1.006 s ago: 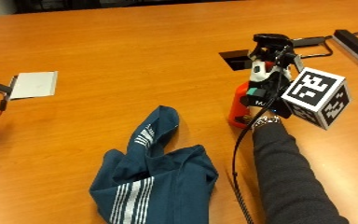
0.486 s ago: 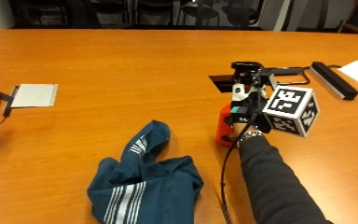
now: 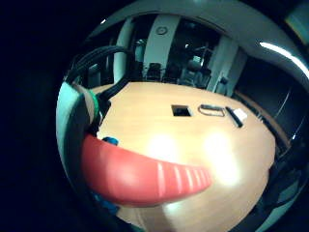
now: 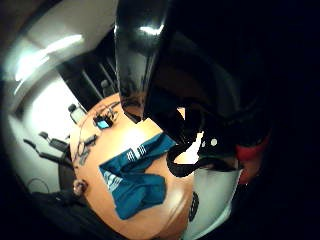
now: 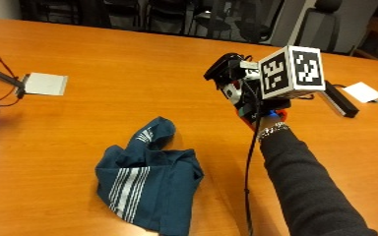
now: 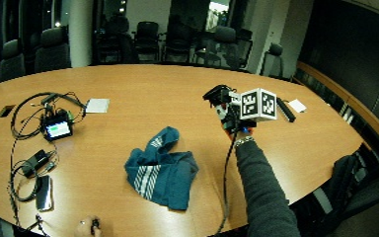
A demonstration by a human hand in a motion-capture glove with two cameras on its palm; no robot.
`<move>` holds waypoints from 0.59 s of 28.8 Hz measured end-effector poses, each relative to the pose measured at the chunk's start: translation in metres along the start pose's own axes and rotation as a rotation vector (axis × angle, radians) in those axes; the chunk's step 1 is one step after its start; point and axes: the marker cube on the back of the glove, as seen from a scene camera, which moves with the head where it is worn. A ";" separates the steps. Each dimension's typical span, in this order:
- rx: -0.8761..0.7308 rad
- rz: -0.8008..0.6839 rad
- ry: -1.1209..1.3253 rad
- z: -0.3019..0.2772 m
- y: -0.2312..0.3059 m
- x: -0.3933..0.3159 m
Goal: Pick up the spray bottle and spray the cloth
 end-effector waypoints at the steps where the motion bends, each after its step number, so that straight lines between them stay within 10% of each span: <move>1: -0.009 -0.039 0.029 -0.003 0.000 -0.002; 17: -0.157 -0.455 0.307 0.013 0.045 -0.063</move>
